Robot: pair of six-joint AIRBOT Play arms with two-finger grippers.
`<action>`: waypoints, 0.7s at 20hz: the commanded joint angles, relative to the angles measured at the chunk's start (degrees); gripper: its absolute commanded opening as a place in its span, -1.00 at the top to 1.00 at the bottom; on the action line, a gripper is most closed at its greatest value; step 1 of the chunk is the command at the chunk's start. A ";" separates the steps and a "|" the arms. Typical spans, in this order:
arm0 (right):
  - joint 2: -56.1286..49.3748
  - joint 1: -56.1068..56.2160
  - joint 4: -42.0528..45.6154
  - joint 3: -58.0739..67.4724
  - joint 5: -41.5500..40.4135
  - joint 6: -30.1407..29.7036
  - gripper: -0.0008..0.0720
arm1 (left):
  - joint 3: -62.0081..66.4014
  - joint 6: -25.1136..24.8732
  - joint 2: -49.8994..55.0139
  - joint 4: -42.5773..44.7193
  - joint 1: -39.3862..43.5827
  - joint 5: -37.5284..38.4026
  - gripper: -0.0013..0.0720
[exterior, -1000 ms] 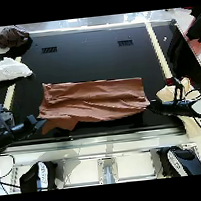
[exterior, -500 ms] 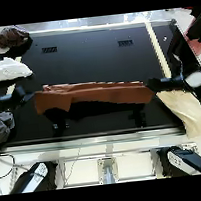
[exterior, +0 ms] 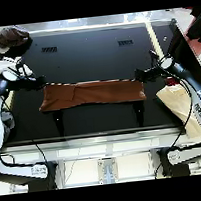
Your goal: Fold the shirts.
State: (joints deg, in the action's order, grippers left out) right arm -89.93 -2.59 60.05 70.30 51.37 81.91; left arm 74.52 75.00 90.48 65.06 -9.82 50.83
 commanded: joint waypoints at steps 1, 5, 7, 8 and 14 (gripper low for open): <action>-2.14 0.13 0.00 1.18 -0.33 0.02 0.89 | 1.25 0.92 2.80 2.78 1.16 -4.63 0.92; 0.02 -0.46 2.54 7.45 6.97 -0.04 -0.11 | 2.80 0.79 0.39 -2.10 1.11 -5.01 -0.39; 2.80 -1.73 11.23 12.72 15.67 -0.04 -0.10 | 3.13 0.61 -3.28 -2.12 1.03 -5.03 -0.43; 4.68 -2.62 16.13 14.34 18.80 -0.04 -0.10 | 3.13 0.55 -5.40 -2.10 1.03 -5.03 -0.43; 11.89 -16.50 11.50 11.72 19.04 0.02 -0.36 | 3.13 -4.55 -18.03 -5.70 2.60 -7.85 -0.43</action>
State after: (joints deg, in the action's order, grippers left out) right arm -79.81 -13.06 75.40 82.91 68.88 81.84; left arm 77.56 73.78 77.58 62.17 -8.16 44.66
